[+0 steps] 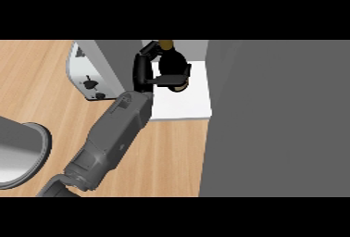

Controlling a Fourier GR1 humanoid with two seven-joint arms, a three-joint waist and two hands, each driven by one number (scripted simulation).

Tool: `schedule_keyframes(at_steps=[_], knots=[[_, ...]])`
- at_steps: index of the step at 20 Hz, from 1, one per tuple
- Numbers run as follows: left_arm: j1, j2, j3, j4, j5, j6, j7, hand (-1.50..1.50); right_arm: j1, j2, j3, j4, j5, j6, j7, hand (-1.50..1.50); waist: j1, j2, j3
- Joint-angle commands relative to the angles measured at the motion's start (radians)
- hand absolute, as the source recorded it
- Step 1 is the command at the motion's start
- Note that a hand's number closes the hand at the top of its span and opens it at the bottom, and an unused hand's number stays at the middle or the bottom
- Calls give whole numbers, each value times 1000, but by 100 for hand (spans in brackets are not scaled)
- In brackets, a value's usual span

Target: Pick up the wine, place it into the cabinet and close the cabinet

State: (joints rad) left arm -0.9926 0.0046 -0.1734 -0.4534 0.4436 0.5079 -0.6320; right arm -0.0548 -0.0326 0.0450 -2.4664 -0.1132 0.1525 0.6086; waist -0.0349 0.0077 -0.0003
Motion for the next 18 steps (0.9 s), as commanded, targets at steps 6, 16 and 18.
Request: schedule_keyframes(at_steps=[6,16,18], knots=[[-141,6,90,188,14,-36,-63,150,21,1,3,-57,-79,17,19,-150,-17,8,0],[-143,-4,204,238,111,-105,-69,150,9,22,61,-69,-14,-3,23,-150,-15,7,0],[-158,-5,203,264,131,-92,-82,150,-1,31,56,-52,-25,-15,19,-150,-36,12,0]])
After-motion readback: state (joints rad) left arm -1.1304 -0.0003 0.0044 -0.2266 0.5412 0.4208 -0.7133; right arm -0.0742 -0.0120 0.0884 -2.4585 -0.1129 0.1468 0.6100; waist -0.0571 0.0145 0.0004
